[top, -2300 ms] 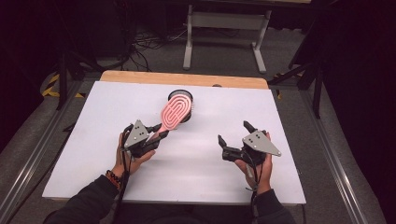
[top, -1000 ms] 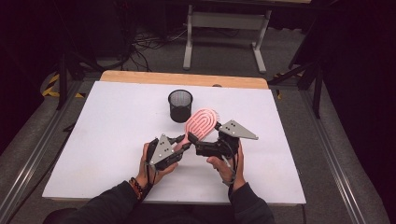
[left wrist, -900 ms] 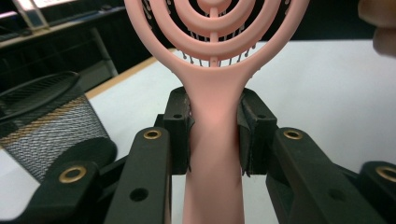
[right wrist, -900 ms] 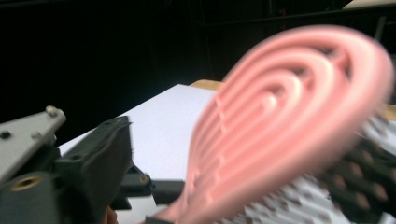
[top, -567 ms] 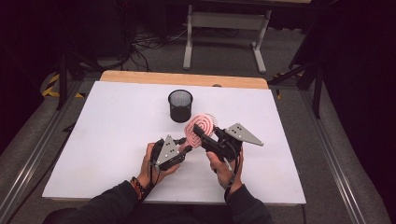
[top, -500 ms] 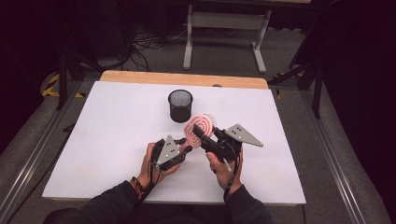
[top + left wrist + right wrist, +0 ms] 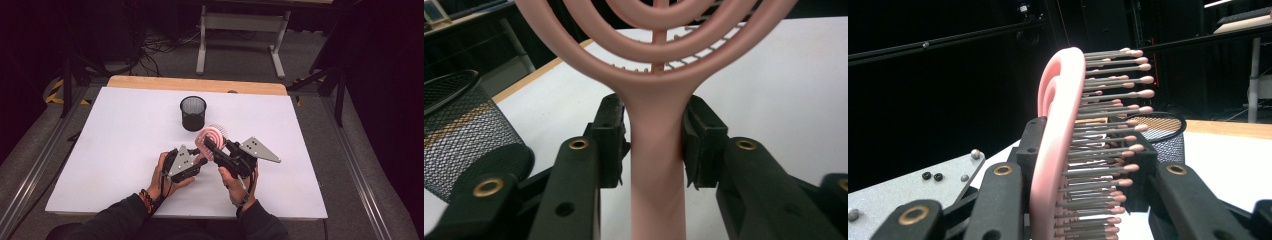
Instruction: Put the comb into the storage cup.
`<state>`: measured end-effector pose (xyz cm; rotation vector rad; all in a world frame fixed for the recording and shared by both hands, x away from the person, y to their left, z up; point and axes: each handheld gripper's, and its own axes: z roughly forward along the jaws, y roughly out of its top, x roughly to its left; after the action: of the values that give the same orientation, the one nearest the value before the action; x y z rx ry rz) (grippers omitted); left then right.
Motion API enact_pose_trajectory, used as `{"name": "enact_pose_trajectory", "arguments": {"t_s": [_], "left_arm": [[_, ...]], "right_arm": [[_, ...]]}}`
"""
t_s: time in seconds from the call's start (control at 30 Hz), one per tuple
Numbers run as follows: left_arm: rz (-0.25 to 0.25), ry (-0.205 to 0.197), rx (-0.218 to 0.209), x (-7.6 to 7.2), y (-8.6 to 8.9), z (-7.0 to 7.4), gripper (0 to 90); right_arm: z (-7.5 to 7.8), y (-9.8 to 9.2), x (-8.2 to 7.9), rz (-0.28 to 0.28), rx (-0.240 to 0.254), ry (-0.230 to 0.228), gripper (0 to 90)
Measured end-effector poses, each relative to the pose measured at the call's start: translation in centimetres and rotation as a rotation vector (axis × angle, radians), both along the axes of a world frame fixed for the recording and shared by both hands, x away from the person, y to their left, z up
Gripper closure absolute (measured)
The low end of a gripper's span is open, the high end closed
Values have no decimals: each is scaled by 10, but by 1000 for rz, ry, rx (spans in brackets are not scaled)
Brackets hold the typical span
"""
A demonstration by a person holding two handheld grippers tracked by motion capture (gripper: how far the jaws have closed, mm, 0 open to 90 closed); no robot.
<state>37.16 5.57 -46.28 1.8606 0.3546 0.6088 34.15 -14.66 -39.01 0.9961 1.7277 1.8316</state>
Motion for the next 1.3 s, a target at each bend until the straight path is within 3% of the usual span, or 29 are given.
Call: {"name": "enact_pose_trajectory", "arguments": {"t_s": [0.27,0.73,1.1,1.2,1.3], "left_arm": [[-50,24,33,0,-2,0,577],[-58,19,43,-1,0,2,511],[-96,-7,31,1,19,13,373],[-132,-30,58,3,25,18,310],[-155,-21,42,5,33,22,261]], "right_arm": [[3,-10,-1,-15,-7,-20,624],[10,-20,-7,-29,-70,-91,627],[15,-31,-7,-38,-91,-112,628],[15,-32,-7,-33,-100,-114,628],[16,-31,-8,-24,-114,-122,628]]}}
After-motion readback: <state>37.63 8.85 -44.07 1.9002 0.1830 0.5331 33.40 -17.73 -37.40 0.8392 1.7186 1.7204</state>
